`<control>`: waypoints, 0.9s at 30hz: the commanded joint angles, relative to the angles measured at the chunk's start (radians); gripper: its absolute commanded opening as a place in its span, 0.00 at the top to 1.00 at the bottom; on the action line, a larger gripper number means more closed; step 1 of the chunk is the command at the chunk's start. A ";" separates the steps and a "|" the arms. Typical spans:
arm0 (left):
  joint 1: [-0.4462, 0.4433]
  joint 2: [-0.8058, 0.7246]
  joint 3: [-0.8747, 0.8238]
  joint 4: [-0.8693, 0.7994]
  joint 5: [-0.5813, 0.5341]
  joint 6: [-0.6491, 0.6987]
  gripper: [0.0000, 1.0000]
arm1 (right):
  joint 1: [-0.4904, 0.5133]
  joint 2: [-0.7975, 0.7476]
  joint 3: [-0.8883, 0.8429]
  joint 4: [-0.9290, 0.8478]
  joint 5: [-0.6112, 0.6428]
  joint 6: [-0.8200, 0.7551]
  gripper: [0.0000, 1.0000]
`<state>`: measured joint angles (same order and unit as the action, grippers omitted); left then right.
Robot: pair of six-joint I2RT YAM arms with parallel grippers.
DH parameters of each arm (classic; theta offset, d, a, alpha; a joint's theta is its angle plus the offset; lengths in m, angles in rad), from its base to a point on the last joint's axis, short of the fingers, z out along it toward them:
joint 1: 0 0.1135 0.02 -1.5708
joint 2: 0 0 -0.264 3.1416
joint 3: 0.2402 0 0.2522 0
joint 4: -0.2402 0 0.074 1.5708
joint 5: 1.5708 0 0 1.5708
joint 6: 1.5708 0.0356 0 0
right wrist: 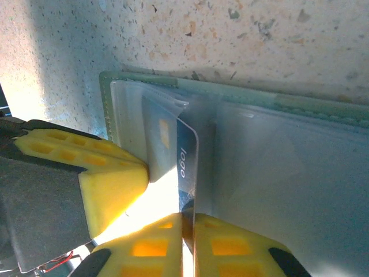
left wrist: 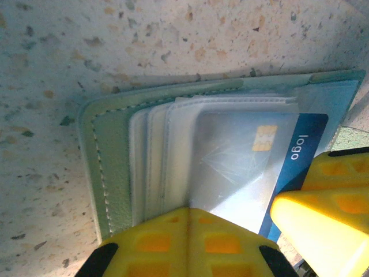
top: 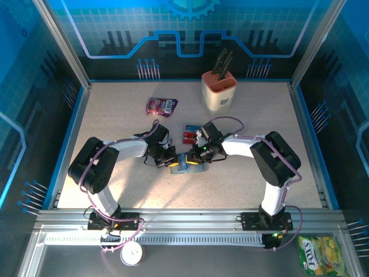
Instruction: Take the credit cards out of the card holder
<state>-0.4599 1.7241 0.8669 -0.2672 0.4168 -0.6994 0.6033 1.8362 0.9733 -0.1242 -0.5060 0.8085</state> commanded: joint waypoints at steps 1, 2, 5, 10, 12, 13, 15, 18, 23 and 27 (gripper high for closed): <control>0.009 0.033 -0.040 -0.085 -0.072 0.013 1.00 | -0.013 -0.034 -0.021 0.015 -0.008 0.006 0.89; 0.009 0.032 -0.040 -0.086 -0.072 0.012 1.00 | -0.015 -0.038 -0.024 0.015 -0.006 0.003 0.90; 0.009 0.032 -0.037 -0.088 -0.071 0.015 1.00 | -0.022 -0.049 -0.035 0.010 -0.002 -0.003 0.91; 0.011 0.032 -0.026 -0.097 -0.074 0.018 1.00 | -0.046 -0.086 -0.052 -0.015 0.003 -0.019 0.92; 0.010 0.032 -0.020 -0.101 -0.076 0.020 1.00 | -0.054 -0.105 -0.056 -0.034 0.005 -0.030 0.92; 0.010 0.032 -0.017 -0.104 -0.076 0.021 1.00 | -0.057 -0.117 -0.057 -0.047 0.007 -0.039 0.92; 0.010 0.032 -0.011 -0.105 -0.074 0.021 1.00 | -0.063 -0.136 -0.055 -0.076 0.012 -0.057 0.93; 0.010 0.026 0.001 -0.111 -0.069 0.021 1.00 | -0.072 -0.163 -0.046 -0.126 0.021 -0.088 0.93; 0.010 0.005 0.018 -0.114 -0.047 0.017 1.00 | -0.078 -0.187 -0.004 -0.210 0.044 -0.180 0.95; 0.010 -0.013 0.029 -0.118 -0.037 0.012 1.00 | -0.079 -0.187 0.065 -0.321 0.094 -0.297 0.97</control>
<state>-0.4572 1.7241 0.8852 -0.3099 0.4152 -0.6994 0.5354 1.6730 0.9779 -0.3321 -0.4538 0.6258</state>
